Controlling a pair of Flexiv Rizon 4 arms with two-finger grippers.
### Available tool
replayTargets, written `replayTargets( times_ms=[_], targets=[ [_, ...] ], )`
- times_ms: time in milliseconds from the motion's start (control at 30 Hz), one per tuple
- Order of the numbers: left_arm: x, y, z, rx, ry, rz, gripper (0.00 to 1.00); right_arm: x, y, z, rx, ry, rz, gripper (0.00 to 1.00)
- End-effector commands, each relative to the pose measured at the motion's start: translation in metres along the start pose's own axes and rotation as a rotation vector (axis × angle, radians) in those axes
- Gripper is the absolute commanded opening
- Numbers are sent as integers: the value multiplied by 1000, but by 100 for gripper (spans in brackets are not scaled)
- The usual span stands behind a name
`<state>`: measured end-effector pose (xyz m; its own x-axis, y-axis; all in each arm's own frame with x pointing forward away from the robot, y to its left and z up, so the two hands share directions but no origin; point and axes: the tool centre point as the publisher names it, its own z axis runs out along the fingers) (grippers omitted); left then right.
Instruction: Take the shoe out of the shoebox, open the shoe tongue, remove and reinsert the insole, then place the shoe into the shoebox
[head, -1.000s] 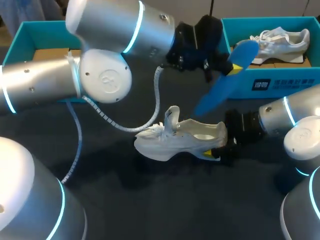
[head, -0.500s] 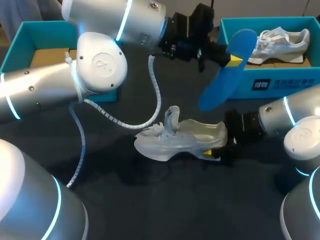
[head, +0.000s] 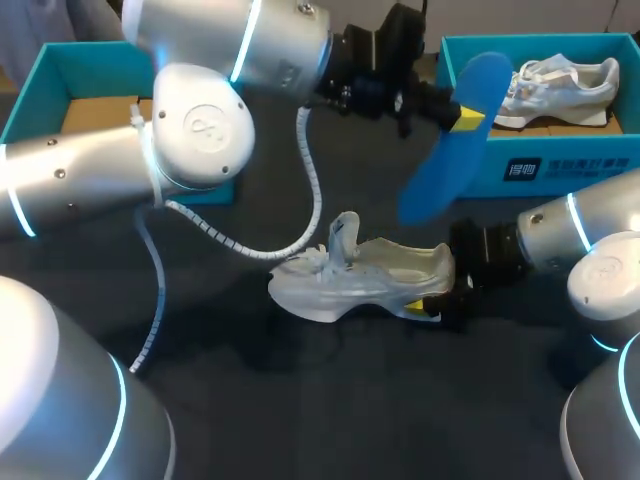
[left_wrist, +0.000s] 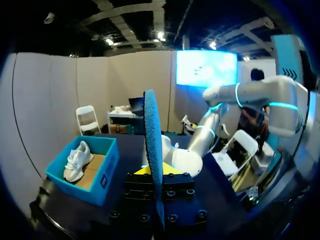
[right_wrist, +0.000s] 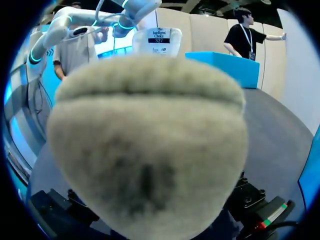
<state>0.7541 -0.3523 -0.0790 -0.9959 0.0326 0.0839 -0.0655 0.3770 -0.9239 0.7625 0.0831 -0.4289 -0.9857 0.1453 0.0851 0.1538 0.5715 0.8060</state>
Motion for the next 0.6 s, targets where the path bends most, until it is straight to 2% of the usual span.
replayTargets(
  times_ms=[33,267,600],
  targets=[
    [4,-17,7,-18,-9,-135,0,0,-1,3,6,-2,2,0],
    [24,-38,-4,26,74,-413,0,0,-1,3,6,-2,2,0],
    [49,-45,-29,77,203,-639,0,0,-1,3,6,-2,2,0]
  ],
)
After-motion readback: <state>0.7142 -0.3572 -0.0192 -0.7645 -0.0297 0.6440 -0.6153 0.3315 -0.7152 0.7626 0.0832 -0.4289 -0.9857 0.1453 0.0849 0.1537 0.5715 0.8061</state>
